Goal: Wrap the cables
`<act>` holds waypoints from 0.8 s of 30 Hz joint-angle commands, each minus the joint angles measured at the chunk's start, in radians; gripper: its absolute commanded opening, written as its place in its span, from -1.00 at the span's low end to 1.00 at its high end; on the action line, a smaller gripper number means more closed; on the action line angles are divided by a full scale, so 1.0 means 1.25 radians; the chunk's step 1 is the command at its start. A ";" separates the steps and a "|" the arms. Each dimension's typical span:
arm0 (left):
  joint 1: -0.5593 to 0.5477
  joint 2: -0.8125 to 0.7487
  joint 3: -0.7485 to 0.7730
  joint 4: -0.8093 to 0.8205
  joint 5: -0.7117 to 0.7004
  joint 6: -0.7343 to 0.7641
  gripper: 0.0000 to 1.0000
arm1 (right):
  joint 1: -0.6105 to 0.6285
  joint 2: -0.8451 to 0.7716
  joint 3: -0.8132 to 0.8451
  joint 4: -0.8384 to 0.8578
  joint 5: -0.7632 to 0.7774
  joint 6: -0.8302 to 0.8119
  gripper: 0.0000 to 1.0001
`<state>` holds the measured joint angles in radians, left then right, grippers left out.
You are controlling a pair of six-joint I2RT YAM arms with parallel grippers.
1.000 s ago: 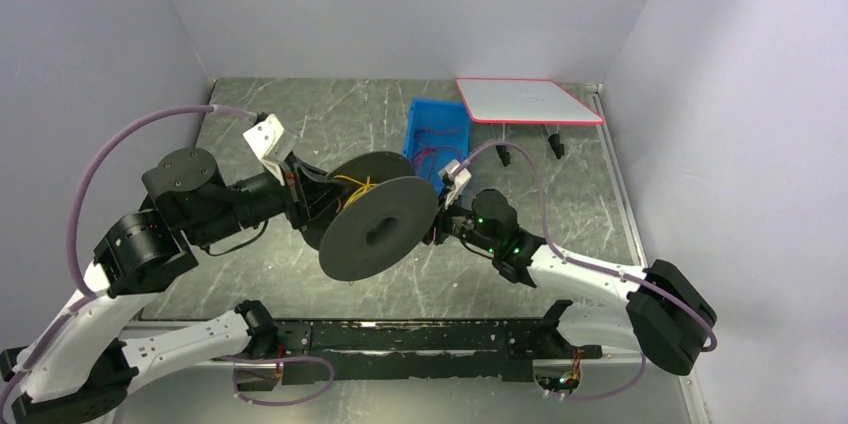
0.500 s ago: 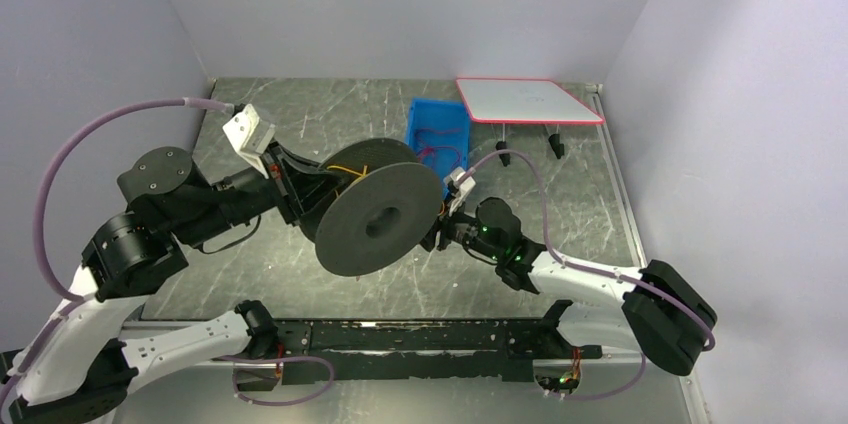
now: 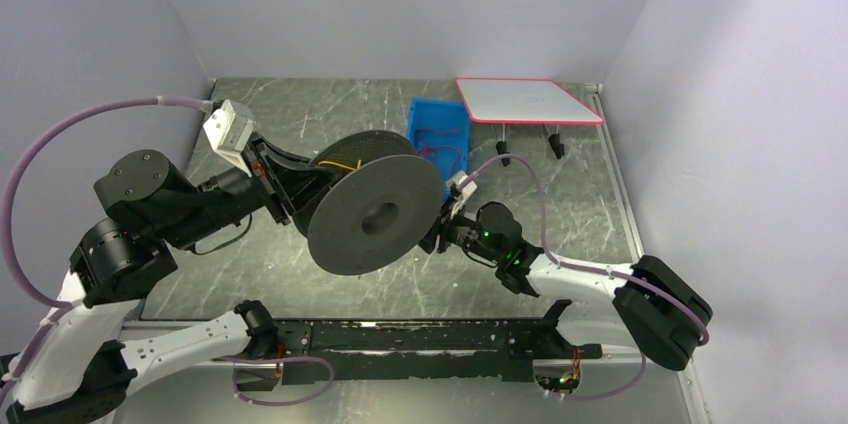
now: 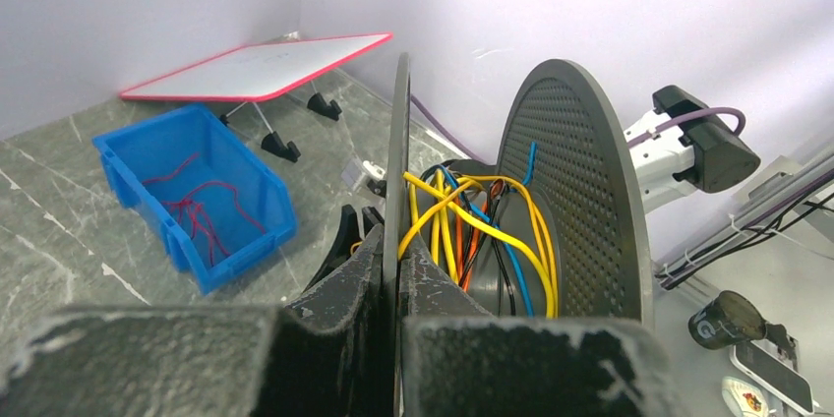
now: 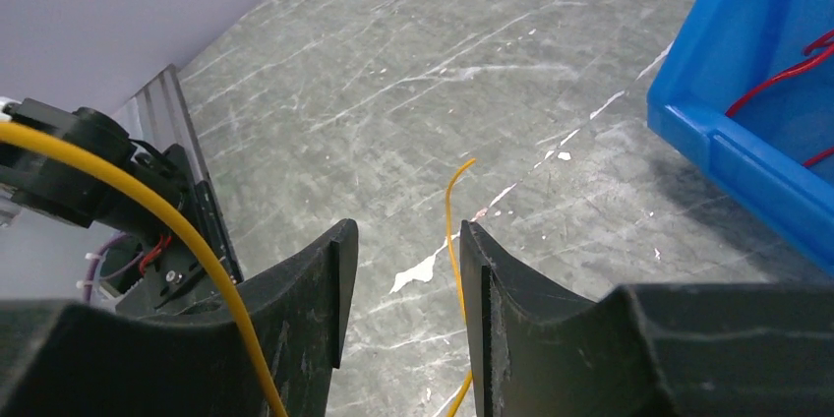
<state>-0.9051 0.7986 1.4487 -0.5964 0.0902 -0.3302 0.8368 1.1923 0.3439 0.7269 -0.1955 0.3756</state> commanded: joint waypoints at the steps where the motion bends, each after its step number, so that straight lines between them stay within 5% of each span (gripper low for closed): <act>1: -0.004 -0.017 0.045 0.097 0.018 -0.022 -0.86 | -0.007 0.010 -0.020 0.066 -0.009 0.013 -0.08; 24: -0.004 -0.024 0.025 0.133 0.005 -0.074 -0.86 | -0.006 0.062 -0.071 0.239 -0.002 0.102 -0.15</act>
<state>-0.9051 0.7773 1.4651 -0.5613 0.0914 -0.3904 0.8368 1.2522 0.2863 0.9131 -0.2169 0.4534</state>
